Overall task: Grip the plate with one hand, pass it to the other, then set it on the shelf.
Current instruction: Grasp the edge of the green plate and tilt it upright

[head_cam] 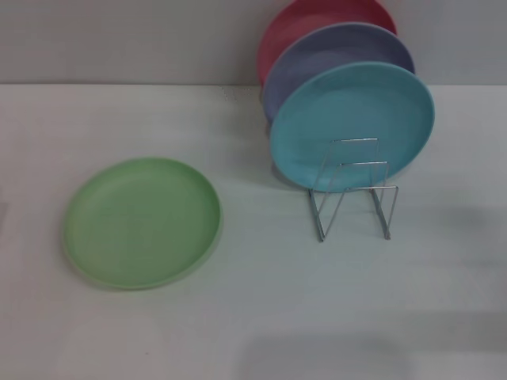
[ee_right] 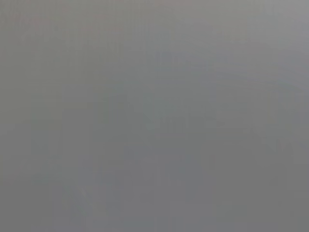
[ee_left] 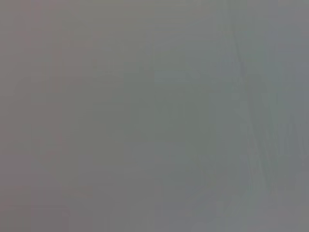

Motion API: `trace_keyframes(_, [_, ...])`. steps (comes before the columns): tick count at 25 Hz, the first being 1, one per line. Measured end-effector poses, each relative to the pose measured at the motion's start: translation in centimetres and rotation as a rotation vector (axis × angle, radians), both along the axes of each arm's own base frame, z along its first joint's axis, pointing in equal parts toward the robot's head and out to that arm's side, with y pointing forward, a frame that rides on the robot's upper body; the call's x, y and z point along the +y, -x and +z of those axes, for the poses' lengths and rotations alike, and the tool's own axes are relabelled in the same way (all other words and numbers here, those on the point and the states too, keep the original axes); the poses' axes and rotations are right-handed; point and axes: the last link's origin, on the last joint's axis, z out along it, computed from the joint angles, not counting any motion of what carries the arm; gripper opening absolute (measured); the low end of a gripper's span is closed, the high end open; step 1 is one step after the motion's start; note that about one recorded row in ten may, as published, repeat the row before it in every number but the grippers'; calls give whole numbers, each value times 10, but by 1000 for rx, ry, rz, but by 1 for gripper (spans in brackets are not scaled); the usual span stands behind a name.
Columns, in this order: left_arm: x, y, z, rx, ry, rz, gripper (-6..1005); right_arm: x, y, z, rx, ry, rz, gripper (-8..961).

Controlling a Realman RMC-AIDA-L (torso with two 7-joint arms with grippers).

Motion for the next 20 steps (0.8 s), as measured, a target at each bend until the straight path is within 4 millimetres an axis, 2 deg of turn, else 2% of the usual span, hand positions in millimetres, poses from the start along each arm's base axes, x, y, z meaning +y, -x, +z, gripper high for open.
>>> trace_keyframes(9, [2, -5, -1, -3, -3, -19, 858, 4, 1, 1, 5, -4, -1, 797])
trace_keyframes(11, [8, -16, -6, 6, 35, -69, 857, 5, 2, 1, 8, -4, 4, 797])
trace_keyframes(15, [26, -29, -9, -22, 118, -63, 854, 8, 5, -1, 14, 5, 17, 797])
trace_keyframes(18, [44, -51, 4, -76, 234, -2, 852, 9, 5, -2, 14, 13, 16, 797])
trace_keyframes(20, [58, -83, 15, -117, 331, 42, 851, 9, 4, -3, 16, 15, 12, 797])
